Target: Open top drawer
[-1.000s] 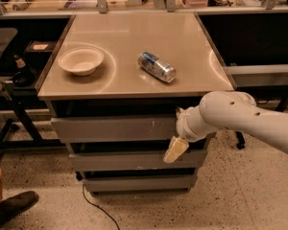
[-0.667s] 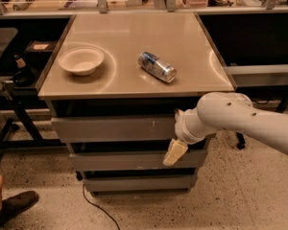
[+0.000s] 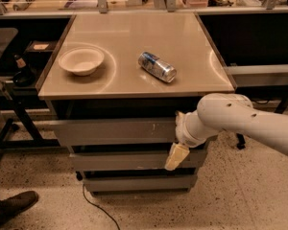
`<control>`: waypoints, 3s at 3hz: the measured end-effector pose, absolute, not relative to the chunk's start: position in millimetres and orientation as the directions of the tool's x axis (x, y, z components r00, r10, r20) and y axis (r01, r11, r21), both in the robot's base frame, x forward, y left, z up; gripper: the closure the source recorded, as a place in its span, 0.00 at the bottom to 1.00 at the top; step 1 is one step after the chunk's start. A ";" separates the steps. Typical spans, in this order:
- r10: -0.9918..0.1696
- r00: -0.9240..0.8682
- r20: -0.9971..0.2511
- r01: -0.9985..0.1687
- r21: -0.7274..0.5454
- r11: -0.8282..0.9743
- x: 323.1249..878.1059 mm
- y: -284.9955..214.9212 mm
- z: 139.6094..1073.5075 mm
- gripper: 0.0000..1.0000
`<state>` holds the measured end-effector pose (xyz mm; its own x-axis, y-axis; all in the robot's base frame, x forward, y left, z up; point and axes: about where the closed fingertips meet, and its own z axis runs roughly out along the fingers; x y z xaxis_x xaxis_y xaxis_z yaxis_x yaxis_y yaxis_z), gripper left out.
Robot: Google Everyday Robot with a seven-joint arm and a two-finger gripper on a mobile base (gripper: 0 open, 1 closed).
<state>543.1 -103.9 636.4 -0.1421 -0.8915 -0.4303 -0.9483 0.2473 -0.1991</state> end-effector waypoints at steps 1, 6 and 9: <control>-0.894 -0.157 -0.421 -0.953 -0.172 0.248 535.0 -106.4 637.0 0.00; -0.900 -0.176 -0.398 -0.965 -0.112 0.238 512.3 -104.5 638.1 0.00; -0.907 -0.224 -0.356 -0.968 -0.029 0.250 452.3 -121.3 654.8 0.00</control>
Offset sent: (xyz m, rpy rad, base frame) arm -0.0927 -0.0593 0.0597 -0.0716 0.1403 -0.0592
